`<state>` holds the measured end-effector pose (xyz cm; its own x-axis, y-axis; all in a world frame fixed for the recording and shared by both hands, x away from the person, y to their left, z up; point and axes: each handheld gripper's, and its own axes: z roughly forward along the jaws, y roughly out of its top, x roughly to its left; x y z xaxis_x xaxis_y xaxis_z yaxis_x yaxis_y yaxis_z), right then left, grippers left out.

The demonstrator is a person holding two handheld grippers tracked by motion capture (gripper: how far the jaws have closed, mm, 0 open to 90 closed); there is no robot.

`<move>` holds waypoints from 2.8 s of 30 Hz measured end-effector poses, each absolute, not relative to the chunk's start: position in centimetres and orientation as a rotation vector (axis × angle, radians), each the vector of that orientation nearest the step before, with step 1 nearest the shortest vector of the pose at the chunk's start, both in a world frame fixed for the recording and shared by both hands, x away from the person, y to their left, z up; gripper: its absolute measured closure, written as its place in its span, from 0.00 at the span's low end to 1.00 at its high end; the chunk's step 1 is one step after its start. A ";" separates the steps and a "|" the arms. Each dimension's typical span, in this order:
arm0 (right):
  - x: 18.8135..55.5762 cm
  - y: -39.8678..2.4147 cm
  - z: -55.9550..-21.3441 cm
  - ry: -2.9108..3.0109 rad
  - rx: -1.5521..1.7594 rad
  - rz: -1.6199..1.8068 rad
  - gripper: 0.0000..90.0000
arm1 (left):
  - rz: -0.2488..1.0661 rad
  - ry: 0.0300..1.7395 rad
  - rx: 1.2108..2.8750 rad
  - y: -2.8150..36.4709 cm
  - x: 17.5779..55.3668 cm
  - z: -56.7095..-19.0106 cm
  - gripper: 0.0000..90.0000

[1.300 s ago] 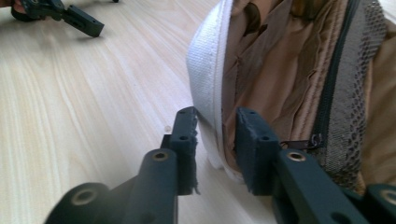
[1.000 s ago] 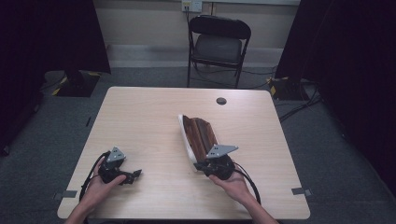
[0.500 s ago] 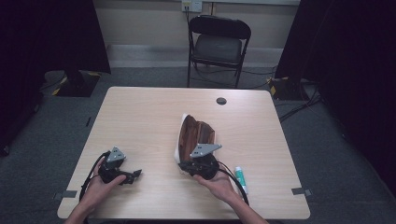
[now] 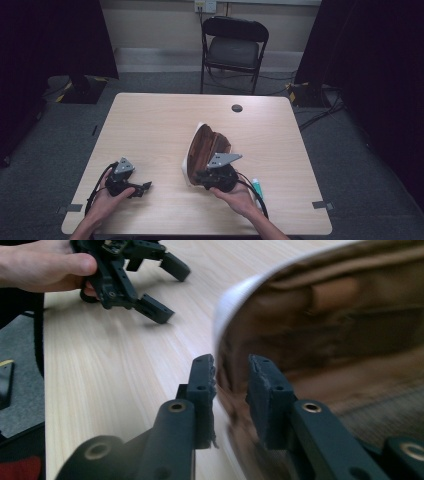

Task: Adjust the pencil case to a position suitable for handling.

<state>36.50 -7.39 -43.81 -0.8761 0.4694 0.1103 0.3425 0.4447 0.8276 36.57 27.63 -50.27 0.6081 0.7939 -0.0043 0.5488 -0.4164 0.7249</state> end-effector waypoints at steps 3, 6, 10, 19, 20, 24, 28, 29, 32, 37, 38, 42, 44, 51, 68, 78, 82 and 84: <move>36.4 -9.1 -43.7 2.525 0.757 1.406 0.78 | 0.451 1.076 2.119 27.6 36.6 -50.3 0.05; 36.5 -11.2 -43.8 2.486 0.818 1.376 0.74 | 0.455 1.085 2.115 27.6 36.5 -50.3 0.05; 36.9 -14.2 -43.9 2.424 0.910 1.351 0.71 | 0.468 1.094 2.122 27.7 36.5 -50.1 0.08; 36.5 -19.3 -44.2 2.323 1.031 1.272 0.64 | 0.486 1.091 2.117 27.6 36.1 -49.4 0.20; 36.4 -19.9 -44.3 2.313 1.045 1.263 0.64 | 0.470 1.082 2.110 27.5 36.0 -49.2 0.21; 36.2 -22.0 -45.0 2.275 1.107 1.209 0.59 | 0.461 1.038 2.072 26.7 35.6 -48.1 0.20; 36.0 -23.9 -45.5 2.244 1.158 1.147 0.57 | 0.427 1.018 2.013 25.5 35.0 -46.6 0.26; 35.9 -24.5 -45.6 2.232 1.173 1.137 0.56 | 0.447 1.001 1.992 25.3 34.8 -46.1 0.26; 35.9 -26.0 -46.1 2.211 1.204 1.104 0.55 | 0.412 0.964 1.942 24.4 34.4 -44.8 0.27; 36.0 -27.9 -47.7 2.181 1.262 1.008 0.50 | 0.388 0.897 1.942 22.2 34.1 -43.7 0.27; 36.0 -28.2 -48.0 2.180 1.278 0.995 0.49 | 0.377 0.883 1.950 21.7 34.2 -43.4 0.27; 36.4 -28.9 -48.6 2.179 1.343 0.958 0.38 | 0.382 0.842 1.965 20.4 34.6 -42.5 0.29; 36.6 -29.0 -48.8 2.173 1.355 0.936 0.36 | 0.373 0.841 1.961 19.5 35.2 -42.0 0.30; 36.8 -28.6 -49.3 2.169 1.364 0.893 0.30 | 0.387 0.850 1.953 16.8 36.4 -42.2 0.37; 36.6 -28.5 -49.9 2.132 1.335 0.954 0.29 | 0.342 0.859 1.995 14.6 37.1 -45.1 0.51; 36.6 -28.5 -49.9 2.132 1.335 0.954 0.29 | 0.374 0.855 2.012 14.8 37.6 -45.5 0.60; 36.6 -28.5 -49.9 2.132 1.335 0.954 0.29 | 0.374 0.856 2.012 15.3 37.7 -45.4 0.70; 36.6 -28.5 -49.9 2.132 1.335 0.954 0.29 | 0.373 0.877 2.007 15.8 37.8 -45.4 0.74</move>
<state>36.61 -28.46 -49.93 -0.4321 0.9018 -0.0110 0.5925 0.2931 0.7503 37.84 15.79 -45.40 0.7048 0.7059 -0.0704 0.4390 -0.3560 0.8250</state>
